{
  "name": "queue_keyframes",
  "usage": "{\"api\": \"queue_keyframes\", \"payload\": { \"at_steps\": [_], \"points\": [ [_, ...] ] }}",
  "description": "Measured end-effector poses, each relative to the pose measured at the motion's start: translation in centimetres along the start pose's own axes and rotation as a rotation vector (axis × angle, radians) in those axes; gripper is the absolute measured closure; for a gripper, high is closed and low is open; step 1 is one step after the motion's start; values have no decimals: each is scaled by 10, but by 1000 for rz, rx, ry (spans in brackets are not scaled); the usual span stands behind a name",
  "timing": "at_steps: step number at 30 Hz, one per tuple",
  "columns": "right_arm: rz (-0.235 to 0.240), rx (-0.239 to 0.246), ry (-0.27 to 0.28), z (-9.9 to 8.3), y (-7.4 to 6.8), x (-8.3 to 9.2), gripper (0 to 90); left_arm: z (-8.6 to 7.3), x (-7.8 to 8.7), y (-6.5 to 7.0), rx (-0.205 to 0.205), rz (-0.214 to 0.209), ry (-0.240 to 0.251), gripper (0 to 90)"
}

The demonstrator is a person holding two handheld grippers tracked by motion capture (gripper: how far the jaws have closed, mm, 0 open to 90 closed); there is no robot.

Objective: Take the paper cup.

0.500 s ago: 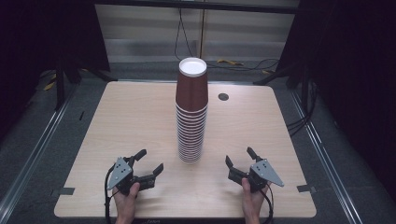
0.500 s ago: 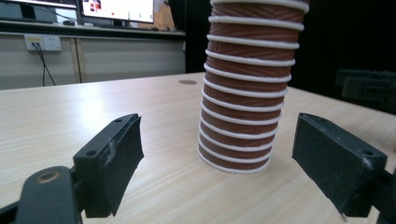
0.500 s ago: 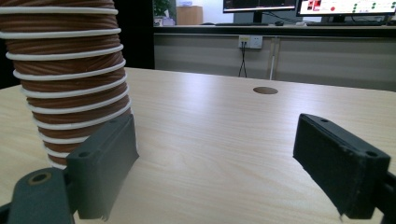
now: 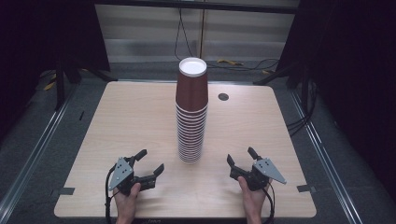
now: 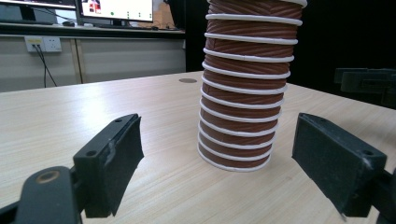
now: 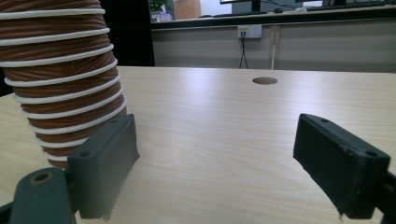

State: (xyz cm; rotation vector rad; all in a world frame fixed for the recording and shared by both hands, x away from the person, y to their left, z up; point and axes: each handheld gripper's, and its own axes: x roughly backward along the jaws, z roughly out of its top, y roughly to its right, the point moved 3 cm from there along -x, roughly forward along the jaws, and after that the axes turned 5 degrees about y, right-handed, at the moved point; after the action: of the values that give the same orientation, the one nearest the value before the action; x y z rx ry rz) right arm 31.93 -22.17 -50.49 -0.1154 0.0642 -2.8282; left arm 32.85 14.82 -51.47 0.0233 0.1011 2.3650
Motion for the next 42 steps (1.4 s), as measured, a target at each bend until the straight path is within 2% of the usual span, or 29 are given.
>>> {"api": "queue_keyframes", "payload": {
  "at_steps": [6,8,9,10,12,13,14,15,16,17,18,19,21,27,31,33,40,41,42],
  "points": [
    [57,-7,-22,0,-5,1,138,0,0,0,-1,-4,0,157],
    [89,-19,-30,1,-7,2,146,0,0,0,-3,-6,0,157],
    [125,-26,-41,3,-9,2,163,0,0,0,-1,-7,0,157],
    [125,-26,-41,3,-9,2,163,0,0,0,-1,-7,0,157],
    [166,-34,-44,5,-11,2,192,0,0,0,-1,-8,0,157],
    [186,-35,-41,9,-13,2,187,0,-1,0,-3,-10,-3,157],
    [186,-35,-41,9,-13,2,187,0,-1,0,-3,-10,-3,157],
    [214,-39,-50,15,-14,1,192,0,-1,0,-5,-10,-6,157],
    [214,-39,-50,15,-14,1,192,0,-1,0,-6,-11,-7,157],
    [240,-30,-53,22,-16,1,197,0,-1,1,-6,-10,-4,157],
    [240,-30,-53,22,-16,1,197,0,-1,1,-6,-10,-4,157],
    [270,-30,-62,29,-17,0,196,0,-1,0,-6,-13,-4,157],
    [295,-31,-61,36,-18,-1,196,0,-1,1,-6,-12,-3,159],
    [349,-41,-62,52,-19,-3,184,0,-1,1,-4,-14,-1,157],
    [387,-27,-72,64,-22,-6,174,0,-1,1,-4,-13,-1,157],
    [420,-20,-71,73,-25,-8,168,0,-1,1,-4,-13,-1,157],
    [443,8,-72,91,-29,-13,145,0,0,1,-5,-15,1,157],
    [463,6,-79,96,-30,-15,134,0,0,1,-4,-15,0,157],
    [463,6,-79,96,-30,-15,134,0,0,1,-4,-15,0,157]
  ]
}}
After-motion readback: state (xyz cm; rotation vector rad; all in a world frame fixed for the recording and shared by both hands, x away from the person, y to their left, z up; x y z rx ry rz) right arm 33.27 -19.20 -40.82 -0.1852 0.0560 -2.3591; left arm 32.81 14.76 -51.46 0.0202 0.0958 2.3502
